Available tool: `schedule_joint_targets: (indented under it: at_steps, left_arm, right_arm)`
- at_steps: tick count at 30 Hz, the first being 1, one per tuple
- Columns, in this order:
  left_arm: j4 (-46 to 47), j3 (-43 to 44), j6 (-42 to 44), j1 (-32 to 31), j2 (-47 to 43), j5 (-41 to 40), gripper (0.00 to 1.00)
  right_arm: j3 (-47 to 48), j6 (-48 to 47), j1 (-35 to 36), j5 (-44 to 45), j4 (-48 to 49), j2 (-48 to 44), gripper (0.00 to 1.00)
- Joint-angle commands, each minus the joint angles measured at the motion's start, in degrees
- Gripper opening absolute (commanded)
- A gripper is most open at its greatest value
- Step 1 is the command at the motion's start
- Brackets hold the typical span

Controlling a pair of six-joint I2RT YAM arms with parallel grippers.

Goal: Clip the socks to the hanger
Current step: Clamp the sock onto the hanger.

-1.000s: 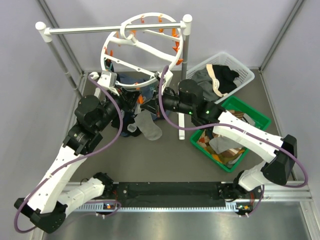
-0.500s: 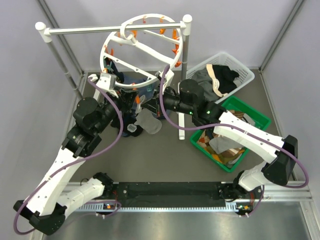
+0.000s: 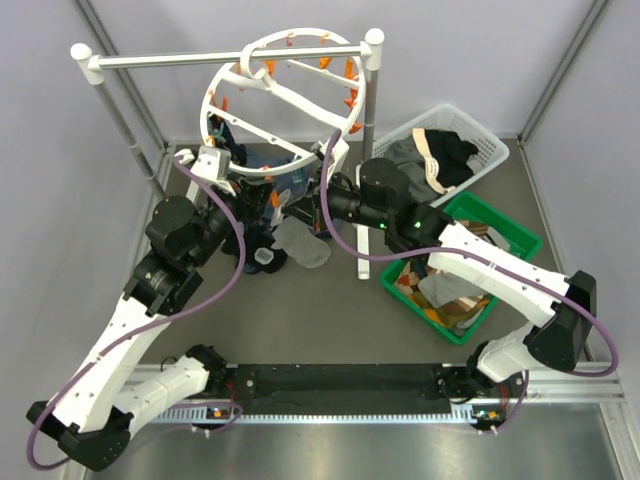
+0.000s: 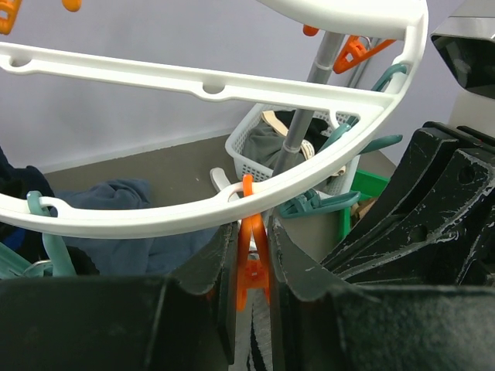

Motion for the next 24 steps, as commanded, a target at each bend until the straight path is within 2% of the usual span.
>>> schedule_joint_targets:
  at_steps: [1, 10, 18, 24]
  left_arm:
    - [4.7, -0.4, -1.5, -0.1, -0.2, 2.6, 0.00]
    - [6.6, -1.0, -3.4, -0.1, 1.0, 4.8, 0.00]
    - [7.1, -3.0, -0.6, -0.1, 0.4, 1.3, 0.00]
    - [8.0, -4.3, -0.3, -0.1, 0.6, 1.7, 0.00]
  right_arm:
    - [2.0, 0.5, 0.6, -0.1, 2.7, -1.6, 0.00]
    - [2.8, 0.7, 0.6, -0.2, 2.5, -0.9, 0.00]
    - [3.1, 1.8, 0.6, -1.0, 2.5, -1.9, 0.00]
    - [3.3, 2.4, 0.6, 0.0, 2.5, -2.3, 0.00]
